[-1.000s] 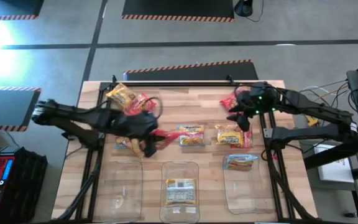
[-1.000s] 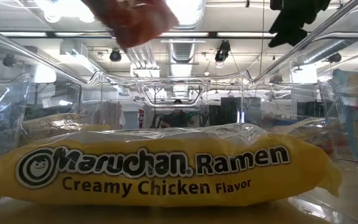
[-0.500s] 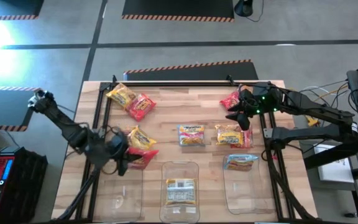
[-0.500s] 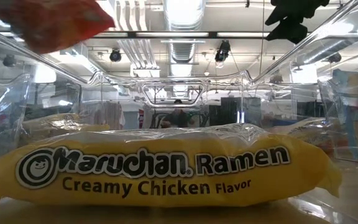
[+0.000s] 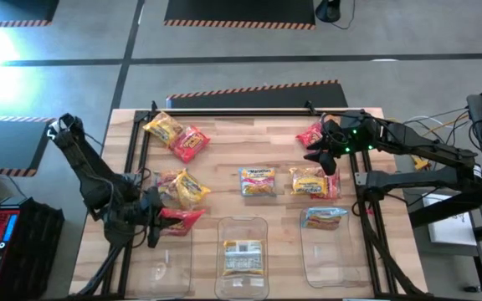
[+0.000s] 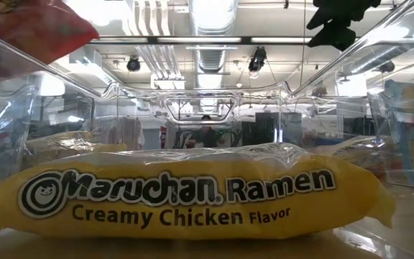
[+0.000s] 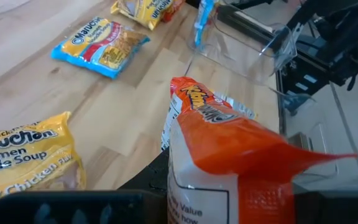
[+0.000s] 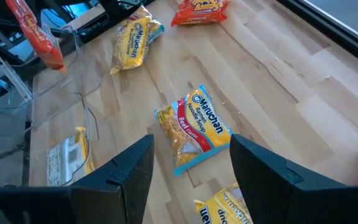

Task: Sort Maruchan noodles
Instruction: Put the orange noodle pack into the left transparent bin

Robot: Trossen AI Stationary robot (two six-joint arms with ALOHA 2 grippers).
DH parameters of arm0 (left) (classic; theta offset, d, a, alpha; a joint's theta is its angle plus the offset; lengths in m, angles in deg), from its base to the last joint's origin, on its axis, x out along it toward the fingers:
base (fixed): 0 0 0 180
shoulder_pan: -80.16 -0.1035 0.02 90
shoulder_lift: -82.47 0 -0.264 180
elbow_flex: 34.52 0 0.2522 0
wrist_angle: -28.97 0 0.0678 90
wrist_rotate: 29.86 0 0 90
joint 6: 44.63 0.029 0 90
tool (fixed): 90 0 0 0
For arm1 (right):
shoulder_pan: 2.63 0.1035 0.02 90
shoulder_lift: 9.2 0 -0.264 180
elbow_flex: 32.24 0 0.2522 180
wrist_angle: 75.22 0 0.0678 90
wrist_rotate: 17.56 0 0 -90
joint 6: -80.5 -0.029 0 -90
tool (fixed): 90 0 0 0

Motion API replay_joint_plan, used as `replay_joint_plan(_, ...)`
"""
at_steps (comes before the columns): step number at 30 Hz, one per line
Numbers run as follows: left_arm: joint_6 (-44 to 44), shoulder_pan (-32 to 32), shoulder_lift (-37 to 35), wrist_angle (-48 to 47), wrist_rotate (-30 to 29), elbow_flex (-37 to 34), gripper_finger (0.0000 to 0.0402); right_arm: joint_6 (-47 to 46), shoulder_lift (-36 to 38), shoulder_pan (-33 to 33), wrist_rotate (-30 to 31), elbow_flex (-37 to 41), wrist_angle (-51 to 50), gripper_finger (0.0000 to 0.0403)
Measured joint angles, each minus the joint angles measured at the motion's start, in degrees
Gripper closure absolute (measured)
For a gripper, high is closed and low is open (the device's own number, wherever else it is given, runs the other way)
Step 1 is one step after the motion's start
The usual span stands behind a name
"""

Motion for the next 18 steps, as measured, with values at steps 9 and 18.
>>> replay_joint_plan(9,-2.96,0.52,0.93,-1.39,-0.75,-1.94,0.0329,0.02,0.00,0.00,0.00,0.00,0.00,0.0204)
replay_joint_plan(18,-3.52,0.50,3.45,-1.44,-2.53,-2.04,0.0329,0.04,-0.02,0.00,0.00,0.00,0.00,0.0204)
